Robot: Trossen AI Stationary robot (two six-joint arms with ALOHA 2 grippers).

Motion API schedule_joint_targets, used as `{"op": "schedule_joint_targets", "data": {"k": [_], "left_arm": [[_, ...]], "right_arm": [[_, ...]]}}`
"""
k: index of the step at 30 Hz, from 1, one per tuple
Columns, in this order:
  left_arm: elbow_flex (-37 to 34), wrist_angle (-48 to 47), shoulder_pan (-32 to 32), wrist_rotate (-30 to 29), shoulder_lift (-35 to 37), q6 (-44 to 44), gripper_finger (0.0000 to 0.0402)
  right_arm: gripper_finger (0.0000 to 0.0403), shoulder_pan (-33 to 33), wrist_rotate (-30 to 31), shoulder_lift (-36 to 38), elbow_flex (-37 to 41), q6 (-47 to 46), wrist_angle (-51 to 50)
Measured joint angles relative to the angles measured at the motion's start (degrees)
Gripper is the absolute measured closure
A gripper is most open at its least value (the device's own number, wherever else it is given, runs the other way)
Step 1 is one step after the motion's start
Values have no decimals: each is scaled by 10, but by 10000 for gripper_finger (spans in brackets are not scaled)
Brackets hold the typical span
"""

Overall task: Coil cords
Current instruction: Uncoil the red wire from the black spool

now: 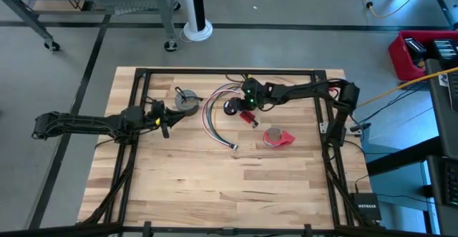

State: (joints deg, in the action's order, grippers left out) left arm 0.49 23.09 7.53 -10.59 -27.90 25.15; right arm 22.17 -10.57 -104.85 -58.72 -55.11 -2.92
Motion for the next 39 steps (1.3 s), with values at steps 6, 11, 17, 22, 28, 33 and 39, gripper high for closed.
{"op": "schedule_joint_targets", "data": {"k": [6, 11, 17, 22, 28, 33, 39], "left_arm": [[0, -1, 0, 0, 0, 0, 347], [0, -1, 0, 0, 0, 0, 347], [0, -1, 0, 0, 0, 0, 347], [0, -1, 0, 0, 0, 0, 347], [0, -1, 0, 0, 0, 0, 347], [0, -3, 0, 0, 0, 0, 347], [0, -3, 0, 0, 0, 0, 347]], "right_arm": [[240, 0, 5, -10, 0, 0, 1], [240, 0, 5, -9, 0, 0, 6], [240, 0, 5, -13, 0, 0, 43], [240, 0, 1, -31, 0, -1, 53], [240, 0, -11, -51, 0, -8, 70], [240, 0, -16, -54, 0, -8, 92], [240, 0, -31, -54, 0, -20, 129]]}}
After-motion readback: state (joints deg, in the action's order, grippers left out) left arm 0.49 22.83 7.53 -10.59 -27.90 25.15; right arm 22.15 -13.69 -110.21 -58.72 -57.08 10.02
